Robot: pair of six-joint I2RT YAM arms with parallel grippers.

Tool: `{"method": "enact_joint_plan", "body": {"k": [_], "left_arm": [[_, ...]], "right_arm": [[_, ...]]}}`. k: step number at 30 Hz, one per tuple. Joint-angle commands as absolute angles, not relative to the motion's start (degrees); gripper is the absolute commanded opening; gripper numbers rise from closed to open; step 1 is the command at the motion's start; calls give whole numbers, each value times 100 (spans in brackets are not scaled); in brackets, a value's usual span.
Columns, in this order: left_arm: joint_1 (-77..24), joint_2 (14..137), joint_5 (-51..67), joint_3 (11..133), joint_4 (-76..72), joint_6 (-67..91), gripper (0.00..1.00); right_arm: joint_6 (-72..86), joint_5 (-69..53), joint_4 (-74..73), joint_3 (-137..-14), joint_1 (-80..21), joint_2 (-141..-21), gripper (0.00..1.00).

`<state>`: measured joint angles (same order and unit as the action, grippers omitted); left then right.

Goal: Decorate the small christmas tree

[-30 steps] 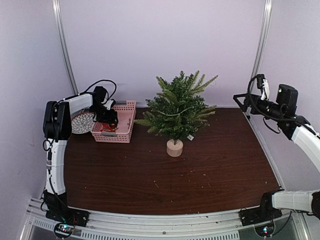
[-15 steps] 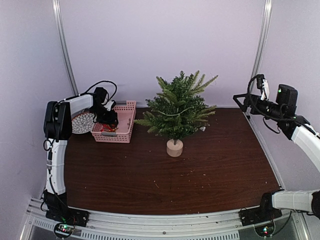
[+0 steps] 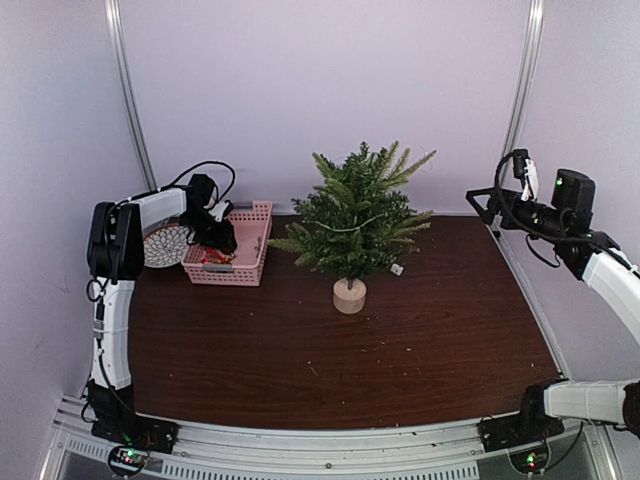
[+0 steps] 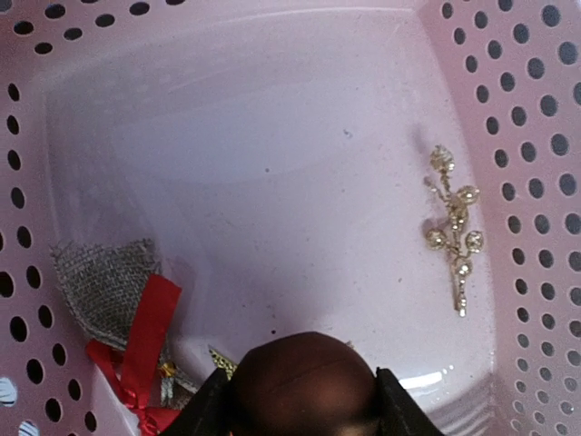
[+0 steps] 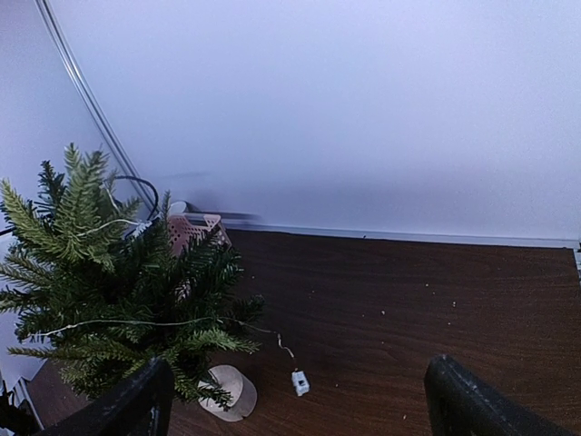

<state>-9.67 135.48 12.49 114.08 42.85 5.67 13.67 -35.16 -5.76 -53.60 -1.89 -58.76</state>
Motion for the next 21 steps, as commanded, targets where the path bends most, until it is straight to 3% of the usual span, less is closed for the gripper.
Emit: {"method": "enact_joint_plan", "body": {"k": [1, 21], "left_arm": [[-1115, 12542, 1349, 11458, 4234, 481, 41], [-2837, 9163, 1384, 10850, 3666, -487, 42]], "right_arm": [[1411, -3608, -401, -5317, -211, -5770, 99], [1541, -3830, -280, -5390, -475, -5506, 100]]}}
